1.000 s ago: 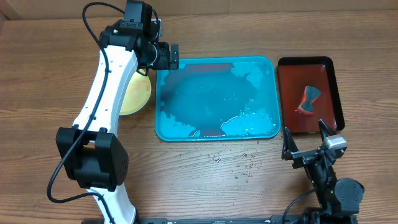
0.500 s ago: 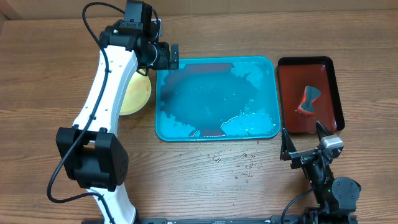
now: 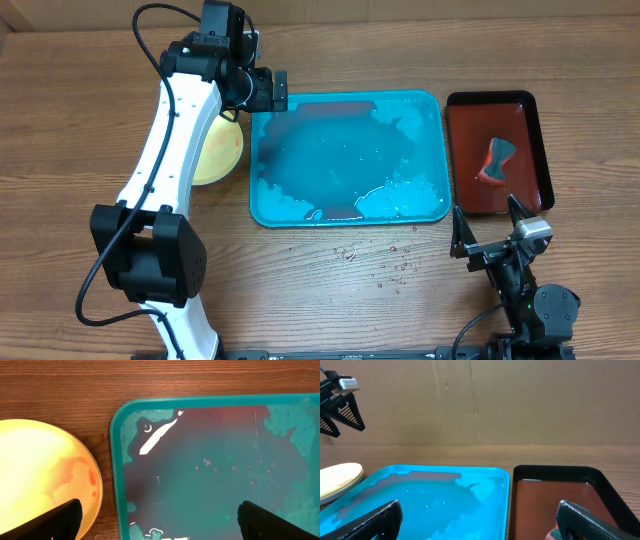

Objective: Clean dirty plates on tray and stack at the side

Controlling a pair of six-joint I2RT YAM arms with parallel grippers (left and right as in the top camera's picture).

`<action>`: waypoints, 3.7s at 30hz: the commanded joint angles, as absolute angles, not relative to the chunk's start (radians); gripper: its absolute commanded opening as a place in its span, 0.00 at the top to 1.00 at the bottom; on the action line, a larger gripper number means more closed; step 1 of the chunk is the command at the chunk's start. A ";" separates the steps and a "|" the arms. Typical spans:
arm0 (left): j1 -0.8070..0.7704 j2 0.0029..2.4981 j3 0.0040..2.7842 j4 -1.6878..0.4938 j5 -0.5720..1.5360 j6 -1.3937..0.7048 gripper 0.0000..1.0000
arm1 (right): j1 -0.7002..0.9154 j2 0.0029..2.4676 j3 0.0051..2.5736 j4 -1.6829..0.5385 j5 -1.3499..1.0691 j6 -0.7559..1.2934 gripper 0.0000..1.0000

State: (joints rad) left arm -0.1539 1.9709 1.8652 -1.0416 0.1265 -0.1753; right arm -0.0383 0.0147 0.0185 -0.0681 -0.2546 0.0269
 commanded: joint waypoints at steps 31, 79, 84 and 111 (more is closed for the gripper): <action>-0.093 0.911 0.774 -0.303 0.016 0.019 0.00 | -0.033 0.003 0.008 -0.060 -0.248 0.036 0.00; 0.043 0.004 0.005 -0.078 0.018 0.093 0.00 | -0.033 0.003 0.008 -0.060 -0.248 0.036 0.00; 0.043 0.004 0.005 -0.078 0.019 0.093 0.00 | -0.033 0.003 0.008 -0.060 -0.248 0.036 0.00; 0.043 0.004 0.005 -0.078 0.018 0.093 0.00 | -0.033 0.003 0.008 -0.060 -0.248 0.037 0.00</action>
State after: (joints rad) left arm 0.0357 0.0166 0.0116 -0.0799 0.0246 0.0792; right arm -0.0383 0.0128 0.0185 -0.0677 -0.2546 0.0299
